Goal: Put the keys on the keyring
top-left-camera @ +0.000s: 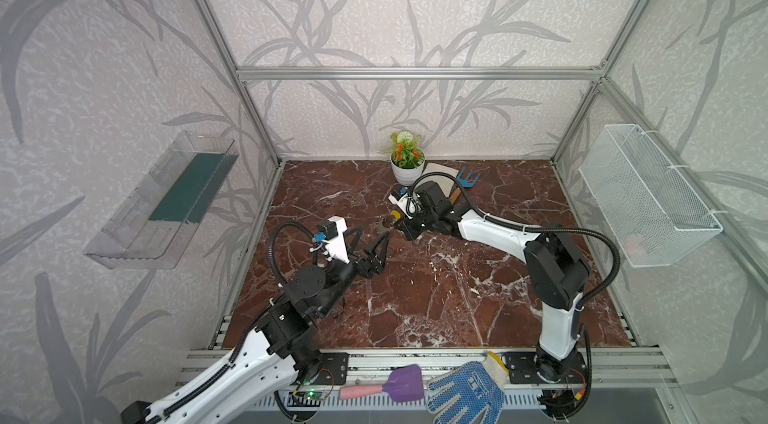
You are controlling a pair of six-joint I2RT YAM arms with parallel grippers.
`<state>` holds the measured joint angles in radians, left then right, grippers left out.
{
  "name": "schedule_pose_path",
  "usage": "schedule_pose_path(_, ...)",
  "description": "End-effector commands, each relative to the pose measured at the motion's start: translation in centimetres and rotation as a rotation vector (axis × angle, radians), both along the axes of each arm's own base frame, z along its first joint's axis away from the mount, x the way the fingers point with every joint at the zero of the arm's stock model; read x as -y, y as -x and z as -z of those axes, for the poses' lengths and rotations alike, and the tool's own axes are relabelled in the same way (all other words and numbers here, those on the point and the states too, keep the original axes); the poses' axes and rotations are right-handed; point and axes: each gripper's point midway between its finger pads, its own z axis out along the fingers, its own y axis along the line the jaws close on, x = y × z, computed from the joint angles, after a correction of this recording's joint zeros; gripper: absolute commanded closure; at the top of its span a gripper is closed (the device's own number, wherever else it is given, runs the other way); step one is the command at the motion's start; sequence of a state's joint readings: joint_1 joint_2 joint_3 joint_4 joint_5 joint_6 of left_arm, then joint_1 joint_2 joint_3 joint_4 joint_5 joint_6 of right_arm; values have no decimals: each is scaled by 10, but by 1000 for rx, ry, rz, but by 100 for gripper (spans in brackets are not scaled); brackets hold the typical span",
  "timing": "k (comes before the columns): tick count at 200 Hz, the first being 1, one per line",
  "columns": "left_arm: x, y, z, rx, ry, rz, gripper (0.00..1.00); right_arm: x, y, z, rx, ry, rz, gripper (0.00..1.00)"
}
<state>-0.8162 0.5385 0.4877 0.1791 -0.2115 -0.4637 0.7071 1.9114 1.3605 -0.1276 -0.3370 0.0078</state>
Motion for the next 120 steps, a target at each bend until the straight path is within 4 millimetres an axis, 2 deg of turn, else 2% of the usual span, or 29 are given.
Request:
schedule_pose_path(1,-2,-1,1,2,13,-13,12,14,10,-25,46,-13,12,100)
schedule_pose_path(28,0,-2,2,-4,6,-12,12,34,26,-15,23,36,34,100)
schedule_pose_path(44,1,-3,3,-10,0,-10,12,50,36,4,-2,89,56,100)
schedule_pose_path(48,2,-3,4,-10,0,-7,12,53,38,-3,10,82,61,100)
schedule_pose_path(54,2,-3,4,-11,-1,-7,12,57,41,0,8,94,67,100)
schedule_pose_path(120,4,-3,7,-14,-5,0,12,107,75,51,-115,271,141,97)
